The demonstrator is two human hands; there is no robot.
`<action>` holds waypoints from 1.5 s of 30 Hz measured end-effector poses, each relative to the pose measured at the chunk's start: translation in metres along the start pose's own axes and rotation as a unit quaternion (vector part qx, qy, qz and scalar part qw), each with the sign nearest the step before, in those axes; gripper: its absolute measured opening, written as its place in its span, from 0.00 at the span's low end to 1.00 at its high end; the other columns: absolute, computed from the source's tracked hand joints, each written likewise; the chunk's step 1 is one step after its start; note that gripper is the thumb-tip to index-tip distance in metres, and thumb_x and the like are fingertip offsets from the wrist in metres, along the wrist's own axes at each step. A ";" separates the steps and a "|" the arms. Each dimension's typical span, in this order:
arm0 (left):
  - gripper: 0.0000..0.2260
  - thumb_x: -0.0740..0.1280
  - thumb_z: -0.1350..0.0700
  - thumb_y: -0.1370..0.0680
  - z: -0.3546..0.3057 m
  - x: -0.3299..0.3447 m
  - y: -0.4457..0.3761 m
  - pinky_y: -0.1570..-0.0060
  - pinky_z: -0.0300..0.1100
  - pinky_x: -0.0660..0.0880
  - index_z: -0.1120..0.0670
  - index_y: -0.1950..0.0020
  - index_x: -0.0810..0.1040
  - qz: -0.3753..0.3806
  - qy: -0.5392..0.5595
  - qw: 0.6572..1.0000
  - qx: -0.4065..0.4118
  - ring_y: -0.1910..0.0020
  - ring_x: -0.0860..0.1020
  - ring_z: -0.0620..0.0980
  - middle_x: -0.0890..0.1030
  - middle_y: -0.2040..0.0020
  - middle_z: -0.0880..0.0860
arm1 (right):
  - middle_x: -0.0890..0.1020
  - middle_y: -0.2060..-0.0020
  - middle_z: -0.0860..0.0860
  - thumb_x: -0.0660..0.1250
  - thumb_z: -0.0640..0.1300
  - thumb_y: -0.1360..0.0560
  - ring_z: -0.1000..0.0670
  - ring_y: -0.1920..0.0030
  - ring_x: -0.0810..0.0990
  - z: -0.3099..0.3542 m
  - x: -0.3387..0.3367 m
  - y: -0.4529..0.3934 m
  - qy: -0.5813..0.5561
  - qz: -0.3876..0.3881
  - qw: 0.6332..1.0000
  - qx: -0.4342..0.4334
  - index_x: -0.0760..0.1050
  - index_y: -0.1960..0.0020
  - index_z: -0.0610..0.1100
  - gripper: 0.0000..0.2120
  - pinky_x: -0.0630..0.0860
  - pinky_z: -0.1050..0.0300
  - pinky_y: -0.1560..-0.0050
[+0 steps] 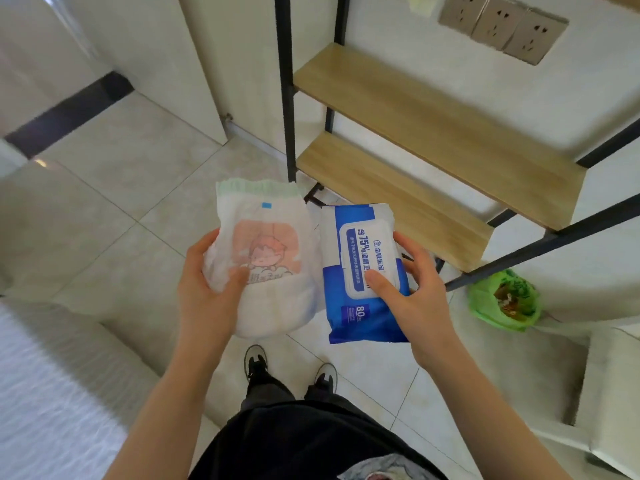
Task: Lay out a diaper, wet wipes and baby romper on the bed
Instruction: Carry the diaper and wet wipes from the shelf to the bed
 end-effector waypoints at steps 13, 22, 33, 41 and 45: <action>0.23 0.70 0.59 0.25 0.053 -0.191 -0.049 0.50 0.44 0.78 0.42 0.33 0.70 -0.162 0.006 0.984 -0.066 0.46 0.78 0.40 0.77 0.42 0.44 | 0.77 0.45 0.57 0.74 0.44 0.29 0.71 0.52 0.75 0.019 0.205 -0.015 0.077 0.168 0.983 -0.012 0.68 0.35 0.55 0.26 0.75 0.71 0.67; 0.23 0.70 0.60 0.25 0.081 -0.306 -0.096 0.53 0.39 0.75 0.44 0.33 0.70 -0.233 0.009 0.968 -0.086 0.49 0.76 0.35 0.76 0.47 0.37 | 0.76 0.44 0.57 0.73 0.45 0.29 0.61 0.47 0.76 0.038 0.353 -0.029 0.093 0.226 0.969 -0.028 0.67 0.34 0.55 0.27 0.76 0.71 0.66; 0.22 0.68 0.59 0.23 0.108 -0.357 -0.170 0.53 0.39 0.77 0.46 0.31 0.69 -0.300 0.020 0.945 -0.128 0.45 0.76 0.41 0.76 0.43 0.40 | 0.77 0.42 0.54 0.74 0.46 0.30 0.58 0.44 0.77 0.062 0.493 -0.095 0.126 0.300 0.944 -0.044 0.67 0.33 0.55 0.28 0.79 0.69 0.63; 0.21 0.66 0.62 0.23 0.104 -0.379 -0.266 0.53 0.37 0.77 0.47 0.32 0.70 -0.398 0.077 0.897 -0.175 0.46 0.77 0.39 0.77 0.45 0.41 | 0.77 0.42 0.54 0.74 0.47 0.29 0.59 0.44 0.76 0.108 0.610 -0.180 0.180 0.399 0.896 -0.078 0.67 0.33 0.55 0.28 0.78 0.71 0.61; 0.21 0.67 0.60 0.24 0.103 -0.390 -0.307 0.49 0.44 0.78 0.48 0.31 0.70 -0.439 0.086 0.873 -0.195 0.44 0.77 0.42 0.77 0.43 0.42 | 0.76 0.41 0.55 0.74 0.46 0.29 0.60 0.44 0.76 0.131 0.670 -0.211 0.206 0.453 0.862 -0.098 0.67 0.34 0.56 0.27 0.78 0.70 0.59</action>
Point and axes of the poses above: each hand's wrist, its own y-axis away from the middle knuckle, its own x-axis out of the palm, z = x × y, the point moved 4 cm from there along -y, towards the middle knuckle
